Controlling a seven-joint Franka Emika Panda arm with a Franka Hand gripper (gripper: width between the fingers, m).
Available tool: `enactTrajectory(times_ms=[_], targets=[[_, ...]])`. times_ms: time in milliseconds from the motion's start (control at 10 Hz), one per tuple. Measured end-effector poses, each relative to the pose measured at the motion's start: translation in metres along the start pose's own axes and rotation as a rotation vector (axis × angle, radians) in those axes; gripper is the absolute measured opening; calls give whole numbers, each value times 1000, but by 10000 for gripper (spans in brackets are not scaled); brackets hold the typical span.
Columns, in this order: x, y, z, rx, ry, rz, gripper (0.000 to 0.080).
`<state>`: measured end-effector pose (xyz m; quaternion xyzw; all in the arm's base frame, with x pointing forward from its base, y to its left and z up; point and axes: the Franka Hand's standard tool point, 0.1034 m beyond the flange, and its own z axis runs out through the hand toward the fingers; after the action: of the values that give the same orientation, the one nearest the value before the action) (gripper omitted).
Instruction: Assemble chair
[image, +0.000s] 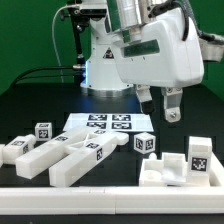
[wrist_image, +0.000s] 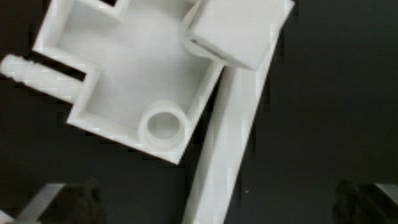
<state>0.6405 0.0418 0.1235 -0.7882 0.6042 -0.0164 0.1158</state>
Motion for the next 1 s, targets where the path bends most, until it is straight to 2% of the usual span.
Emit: enactTrajectory(times_ms=[200,300,400,500,1000], targets=[[3,1,0,-2,1,-17,649],[21,8,-2,-10,-5,-183,649],[47,16,-6,-4,-2,-274,649],[61,22,-7,-11,-6,-326,649],[67,27,-5,-17,-6,-386,649]])
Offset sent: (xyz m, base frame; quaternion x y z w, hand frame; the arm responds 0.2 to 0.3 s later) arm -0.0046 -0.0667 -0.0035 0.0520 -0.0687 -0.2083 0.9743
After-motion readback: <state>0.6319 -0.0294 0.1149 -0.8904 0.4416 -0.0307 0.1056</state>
